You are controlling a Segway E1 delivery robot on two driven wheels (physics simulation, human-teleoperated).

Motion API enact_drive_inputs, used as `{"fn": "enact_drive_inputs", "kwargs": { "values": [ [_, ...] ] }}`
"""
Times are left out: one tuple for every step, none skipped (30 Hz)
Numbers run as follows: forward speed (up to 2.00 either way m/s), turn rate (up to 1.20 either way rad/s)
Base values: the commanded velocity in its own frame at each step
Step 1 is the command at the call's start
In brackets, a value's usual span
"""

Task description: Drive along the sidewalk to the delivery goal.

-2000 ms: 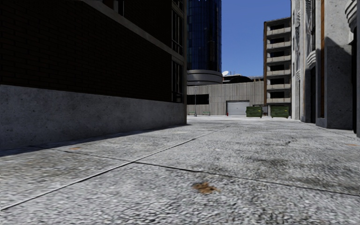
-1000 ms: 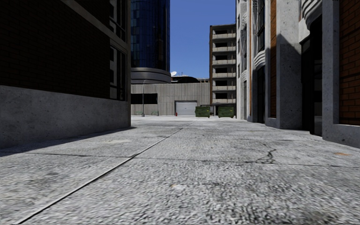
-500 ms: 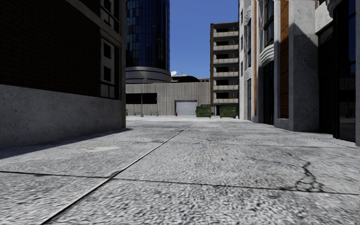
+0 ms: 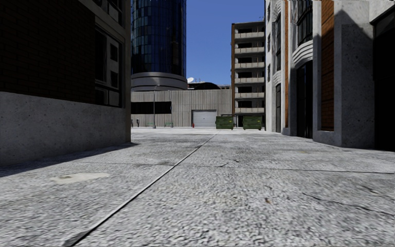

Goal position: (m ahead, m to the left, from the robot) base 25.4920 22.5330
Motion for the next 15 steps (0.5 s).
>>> {"fn": "enact_drive_inputs", "kwargs": {
  "values": [
    [2.0,0.0],
    [2.0,0.0],
    [2.0,0.0],
    [2.0,0.0],
    [2.0,0.0],
    [2.0,0.0],
    [2.0,0.0],
    [2.0,0.0],
    [2.0,0.0],
    [2.0,0.0],
    [2.0,0.0],
    [2.0,0.0],
    [2.0,0.0],
    [2.0,0.0],
    [2.0,0.0]
  ]
}}
